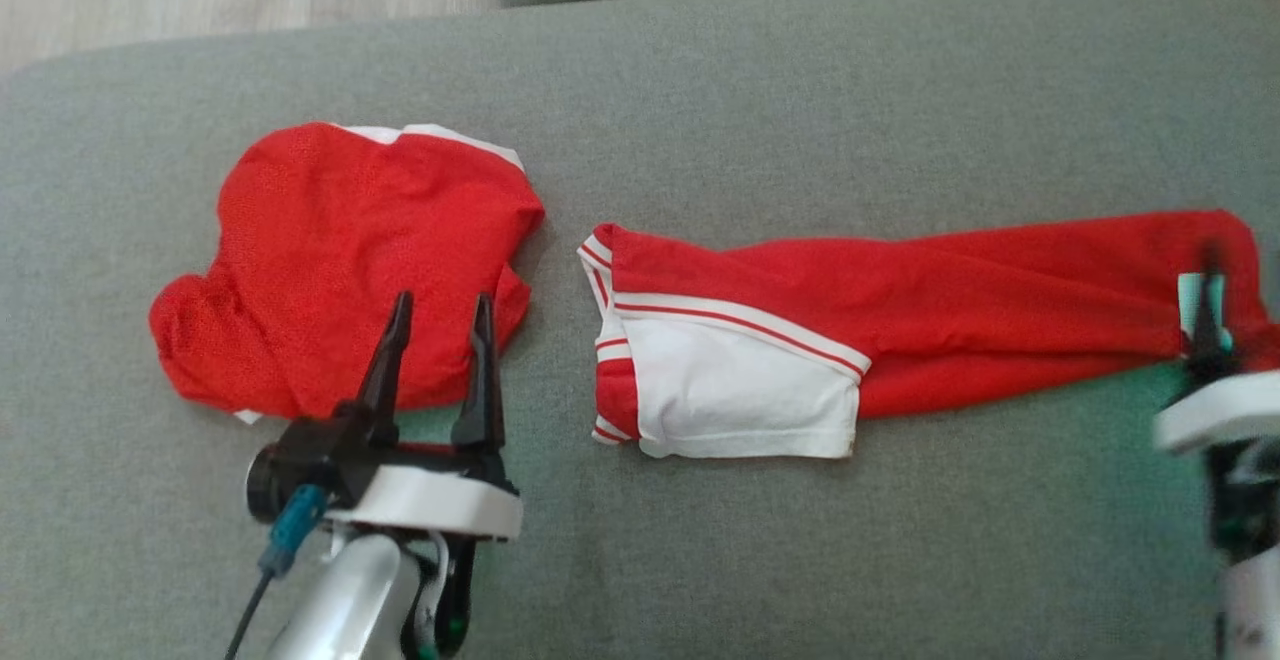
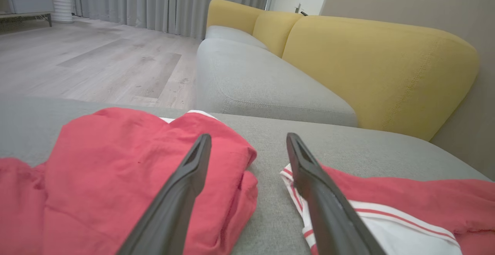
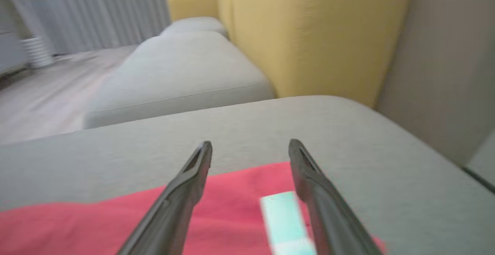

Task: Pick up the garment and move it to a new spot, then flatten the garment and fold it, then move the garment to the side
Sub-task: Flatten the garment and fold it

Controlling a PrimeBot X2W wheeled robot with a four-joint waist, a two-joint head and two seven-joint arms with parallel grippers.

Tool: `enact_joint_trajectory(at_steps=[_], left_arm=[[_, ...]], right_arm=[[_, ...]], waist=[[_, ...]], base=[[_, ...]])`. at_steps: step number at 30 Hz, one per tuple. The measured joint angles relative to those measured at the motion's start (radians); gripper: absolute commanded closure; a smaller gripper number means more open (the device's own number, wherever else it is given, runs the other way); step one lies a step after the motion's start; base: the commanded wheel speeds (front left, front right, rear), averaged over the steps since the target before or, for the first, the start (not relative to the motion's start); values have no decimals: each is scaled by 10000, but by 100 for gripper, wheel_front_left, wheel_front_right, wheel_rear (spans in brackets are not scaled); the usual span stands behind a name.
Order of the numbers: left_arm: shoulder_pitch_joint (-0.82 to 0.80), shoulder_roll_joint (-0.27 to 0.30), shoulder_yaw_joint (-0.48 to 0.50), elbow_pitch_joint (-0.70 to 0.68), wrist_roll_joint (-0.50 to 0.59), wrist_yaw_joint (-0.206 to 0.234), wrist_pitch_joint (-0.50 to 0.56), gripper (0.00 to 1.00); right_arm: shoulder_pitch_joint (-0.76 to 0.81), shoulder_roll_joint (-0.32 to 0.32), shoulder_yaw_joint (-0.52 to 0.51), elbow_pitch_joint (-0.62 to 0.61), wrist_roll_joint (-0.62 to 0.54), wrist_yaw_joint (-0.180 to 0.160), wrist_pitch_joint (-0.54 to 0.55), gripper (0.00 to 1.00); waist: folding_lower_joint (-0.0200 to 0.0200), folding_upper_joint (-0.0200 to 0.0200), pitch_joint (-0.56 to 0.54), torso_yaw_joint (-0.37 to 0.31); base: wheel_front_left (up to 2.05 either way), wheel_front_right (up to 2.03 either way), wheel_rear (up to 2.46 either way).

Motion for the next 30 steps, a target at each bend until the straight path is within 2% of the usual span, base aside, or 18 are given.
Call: enact_joint_trajectory(at_steps=[2,5,10,13,18,28,29,30], left_arm=[[-164,-123,117,67,81,-186,0,0],[-323,-309,293,178,249,-368,0,0],[-502,-541,445,290,499,-642,0,0],[-636,-631,608,359,623,-790,0,0],[-812,-686,807,433,834,-959,0,0],[-1119,-740,1369,537,1112,-1137,-13,0],[-1119,-738,1415,546,1129,-1145,-13,0],[-1119,-738,1471,558,1179,-1214,-13,0]], right_arm=[[-615,207,-1333,458,-222,0,581,0],[-1229,305,-2458,1170,-1269,0,1555,0],[-1774,539,-3586,1981,-1921,0,2602,0],[-2161,550,-4090,2211,-2215,0,2849,0],[-2816,571,-4378,2533,-2230,0,3177,0],[-3174,640,-4184,2525,-959,0,4021,0],[-3170,656,-4103,2493,-842,0,4126,33],[-3155,675,-4021,2468,-746,0,4213,100]], waist=[[0,0,147,-13],[0,0,349,-11],[0,0,760,52],[0,0,1021,88],[1,0,1466,126],[0,0,1800,-32],[0,0,1791,-64],[-1,0,1776,-94]], base=[[0,0,0],[0,0,0],[0,0,0],[0,0,0],[0,0,0],[0,0,0],[0,0,0],[0,0,0]])
